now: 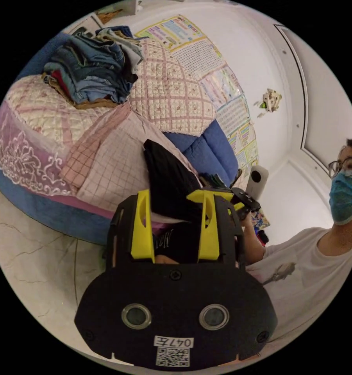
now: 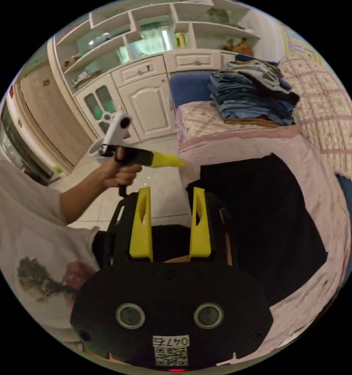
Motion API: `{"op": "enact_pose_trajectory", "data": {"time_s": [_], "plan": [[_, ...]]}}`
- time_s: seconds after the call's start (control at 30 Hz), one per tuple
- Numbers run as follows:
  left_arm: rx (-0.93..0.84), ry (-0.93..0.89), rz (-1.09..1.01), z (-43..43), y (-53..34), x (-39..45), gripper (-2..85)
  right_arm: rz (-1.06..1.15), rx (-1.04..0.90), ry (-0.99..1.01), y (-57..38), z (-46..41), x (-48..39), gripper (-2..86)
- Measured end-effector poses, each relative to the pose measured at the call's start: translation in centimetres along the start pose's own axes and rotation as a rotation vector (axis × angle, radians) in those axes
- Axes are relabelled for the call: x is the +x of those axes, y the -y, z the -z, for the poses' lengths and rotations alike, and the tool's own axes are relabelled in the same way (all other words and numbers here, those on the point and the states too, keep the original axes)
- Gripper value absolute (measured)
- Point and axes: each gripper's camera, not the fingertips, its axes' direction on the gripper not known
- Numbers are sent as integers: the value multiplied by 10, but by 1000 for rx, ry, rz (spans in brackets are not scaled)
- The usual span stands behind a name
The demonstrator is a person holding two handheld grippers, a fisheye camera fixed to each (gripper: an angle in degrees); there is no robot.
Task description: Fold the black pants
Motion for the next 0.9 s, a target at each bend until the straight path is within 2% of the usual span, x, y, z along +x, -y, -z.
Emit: {"op": "enact_pose_trajectory", "data": {"time_s": [0.03, 0.17, 0.3, 0.57, 0.73, 0.8, 0.9], "plan": [[-4, 5, 18, -2, 2, -3, 187, -51, 45, -18, -10, 13, 10, 98], [-28, 62, 187, -27, 9, -20, 184, -488, 334, -245, -105, 91, 88, 88], [-45, 204, 218, -55, 15, -15, 165, -702, 335, -309, -180, 103, 141, 90], [35, 288, 229, -85, 9, -31, 125, -822, 435, -156, -258, 75, 192, 105], [48, 347, 152, -102, -1, -39, 100, -866, 394, -62, -289, 34, 229, 105], [13, 353, 172, -123, -6, -62, 108, -855, 370, 33, -300, 10, 238, 93], [1, 328, 207, -143, -19, -93, 112, -846, 293, -41, -310, -13, 232, 61]]}}
